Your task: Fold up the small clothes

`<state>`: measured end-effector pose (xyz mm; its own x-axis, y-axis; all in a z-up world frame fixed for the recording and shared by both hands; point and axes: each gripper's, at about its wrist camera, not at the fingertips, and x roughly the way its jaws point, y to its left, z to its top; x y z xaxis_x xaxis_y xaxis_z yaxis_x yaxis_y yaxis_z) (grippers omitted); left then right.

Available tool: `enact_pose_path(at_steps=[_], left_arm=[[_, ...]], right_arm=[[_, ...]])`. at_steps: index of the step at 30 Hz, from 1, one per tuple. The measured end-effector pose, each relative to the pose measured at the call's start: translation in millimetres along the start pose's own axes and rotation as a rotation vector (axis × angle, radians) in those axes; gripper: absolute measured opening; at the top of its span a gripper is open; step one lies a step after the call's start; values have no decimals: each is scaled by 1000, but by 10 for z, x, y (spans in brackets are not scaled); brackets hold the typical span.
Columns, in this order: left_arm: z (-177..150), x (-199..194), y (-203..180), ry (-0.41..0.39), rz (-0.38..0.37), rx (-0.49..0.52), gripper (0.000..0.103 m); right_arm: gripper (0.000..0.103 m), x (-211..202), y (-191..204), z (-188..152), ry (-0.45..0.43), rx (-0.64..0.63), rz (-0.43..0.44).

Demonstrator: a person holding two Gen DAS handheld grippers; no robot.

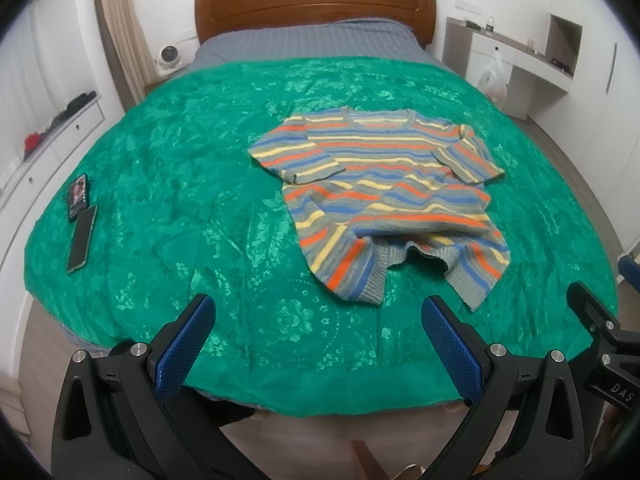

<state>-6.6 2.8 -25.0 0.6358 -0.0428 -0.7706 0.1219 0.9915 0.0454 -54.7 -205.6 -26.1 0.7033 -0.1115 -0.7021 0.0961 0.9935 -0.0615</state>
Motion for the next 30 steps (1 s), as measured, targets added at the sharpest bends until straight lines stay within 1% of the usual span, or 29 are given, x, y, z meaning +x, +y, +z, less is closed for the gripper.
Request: enact_pose_path(at_steps=[30], left_arm=[[-3,38,-8,5,-2,5,103]], right_arm=[[103,53,-11,-21,16,-4,-16]])
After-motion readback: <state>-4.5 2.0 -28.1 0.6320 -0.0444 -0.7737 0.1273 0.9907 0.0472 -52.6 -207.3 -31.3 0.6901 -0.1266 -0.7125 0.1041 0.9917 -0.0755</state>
